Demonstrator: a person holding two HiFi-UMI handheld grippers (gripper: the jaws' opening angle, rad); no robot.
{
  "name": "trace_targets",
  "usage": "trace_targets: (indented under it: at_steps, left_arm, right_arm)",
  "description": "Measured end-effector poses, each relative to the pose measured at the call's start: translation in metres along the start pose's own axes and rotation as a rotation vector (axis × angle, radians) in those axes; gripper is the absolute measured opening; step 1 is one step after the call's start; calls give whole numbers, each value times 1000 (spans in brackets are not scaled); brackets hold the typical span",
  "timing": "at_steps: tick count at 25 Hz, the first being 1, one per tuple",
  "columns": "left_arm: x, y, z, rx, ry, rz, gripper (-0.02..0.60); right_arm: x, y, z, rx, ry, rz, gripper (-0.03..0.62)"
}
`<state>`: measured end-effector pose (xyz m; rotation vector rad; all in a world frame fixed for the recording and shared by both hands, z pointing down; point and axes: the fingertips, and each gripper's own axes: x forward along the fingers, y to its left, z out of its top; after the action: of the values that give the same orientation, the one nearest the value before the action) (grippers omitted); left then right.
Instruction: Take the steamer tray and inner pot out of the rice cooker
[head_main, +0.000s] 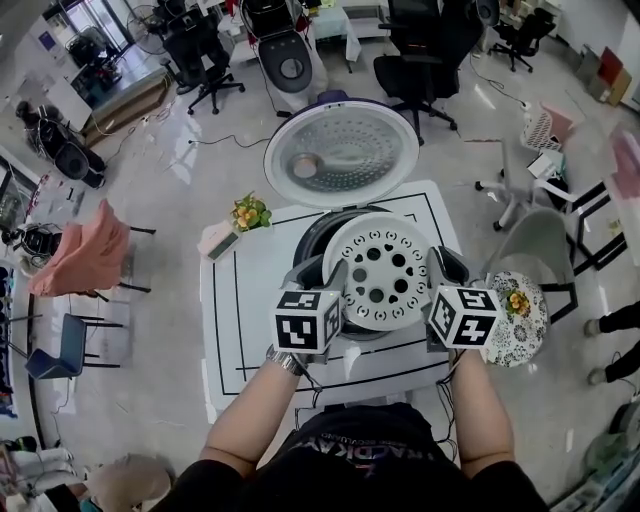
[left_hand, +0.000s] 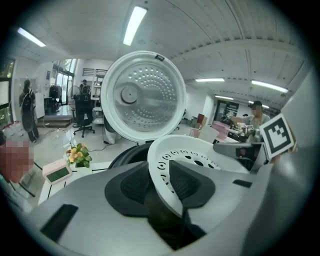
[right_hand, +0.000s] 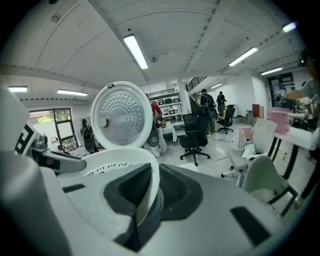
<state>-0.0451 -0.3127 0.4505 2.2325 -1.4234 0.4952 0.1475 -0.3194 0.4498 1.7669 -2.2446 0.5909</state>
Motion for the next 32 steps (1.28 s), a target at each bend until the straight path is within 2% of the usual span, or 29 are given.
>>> trace_targets:
  at_steps: [5,11,17,25,32]
  left_arm:
    - [-6,4,0,-61,-18,37,99]
    - [-13,4,-1,-119,-52,52,83]
    - [-37,21,1,-168,-101,105,69]
    - [-97,70,11,-215,-214,228,63]
    - [-167,137,0,-267,-288,366,61]
  right_arm:
    - [-4,4,-2,28,-4,23,54]
    - [-8,5,-4,37,-1,35,52]
    - [-10,32,8,7,-20,80,51]
    - [-5,106,39,-73,-86,205,51]
    - [3,206,51,-155,-119,352,51]
